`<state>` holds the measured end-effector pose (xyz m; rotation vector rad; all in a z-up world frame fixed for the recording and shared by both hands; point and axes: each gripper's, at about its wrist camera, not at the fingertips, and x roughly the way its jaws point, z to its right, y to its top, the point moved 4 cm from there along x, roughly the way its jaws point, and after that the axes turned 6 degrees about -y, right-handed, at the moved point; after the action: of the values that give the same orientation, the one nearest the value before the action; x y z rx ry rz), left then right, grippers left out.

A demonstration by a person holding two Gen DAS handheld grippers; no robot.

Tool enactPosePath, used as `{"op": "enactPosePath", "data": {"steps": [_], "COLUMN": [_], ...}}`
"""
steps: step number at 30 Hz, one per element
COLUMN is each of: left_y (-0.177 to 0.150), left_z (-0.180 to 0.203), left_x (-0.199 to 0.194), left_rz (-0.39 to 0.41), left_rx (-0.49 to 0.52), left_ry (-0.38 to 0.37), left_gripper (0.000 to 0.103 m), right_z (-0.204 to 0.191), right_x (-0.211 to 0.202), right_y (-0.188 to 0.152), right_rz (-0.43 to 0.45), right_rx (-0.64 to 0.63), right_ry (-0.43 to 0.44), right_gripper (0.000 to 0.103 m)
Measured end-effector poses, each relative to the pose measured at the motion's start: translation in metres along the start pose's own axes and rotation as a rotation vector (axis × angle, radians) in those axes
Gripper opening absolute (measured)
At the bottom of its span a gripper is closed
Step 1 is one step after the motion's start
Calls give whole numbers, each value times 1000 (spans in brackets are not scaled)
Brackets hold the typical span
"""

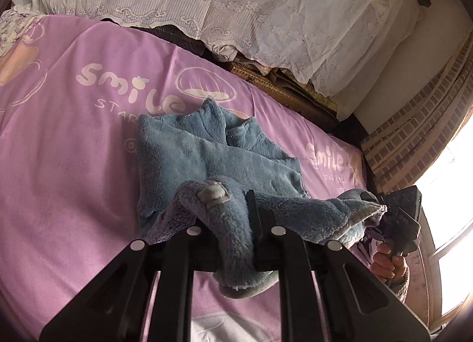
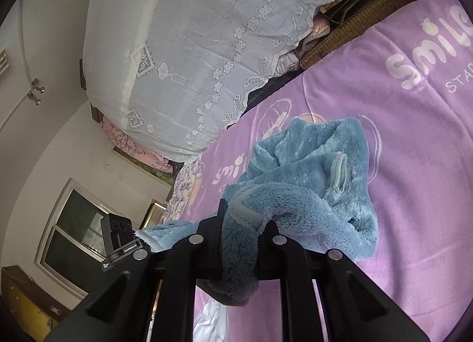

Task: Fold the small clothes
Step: 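Lift the hem with both tools and fold it over toward the collar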

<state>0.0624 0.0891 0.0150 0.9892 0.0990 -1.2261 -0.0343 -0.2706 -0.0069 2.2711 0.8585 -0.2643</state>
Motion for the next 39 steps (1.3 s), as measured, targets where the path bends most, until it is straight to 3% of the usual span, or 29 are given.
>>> {"op": "enactPosePath", "data": {"steps": [17, 24, 29, 33, 36, 38, 39], "left_y": [61, 77, 72, 64, 67, 71, 74], "left_z": [-45, -72, -101, -120, -116, -106, -99], "left_x": [48, 87, 122, 130, 117, 105, 97], "left_rz": [31, 16, -22, -12, -1, 29, 55], "left_rx": [-110, -174, -233, -272, -271, -249, -227], "left_ry": [42, 68, 111, 41, -17, -37, -34], "left_gripper": [12, 12, 16, 16, 21, 34, 52], "right_z": [33, 71, 110, 126, 118, 105, 96], "right_x": [65, 107, 134, 143, 138, 127, 119], "right_y": [68, 83, 79, 72, 75, 79, 83], "right_rz": [21, 1, -17, -18, -14, 18, 45], "right_rx": [101, 221, 338, 371, 361, 329, 296], "right_ry": [-15, -43, -78, -36, 29, 31, 25], "right_gripper": [15, 16, 16, 19, 49, 71, 72]}}
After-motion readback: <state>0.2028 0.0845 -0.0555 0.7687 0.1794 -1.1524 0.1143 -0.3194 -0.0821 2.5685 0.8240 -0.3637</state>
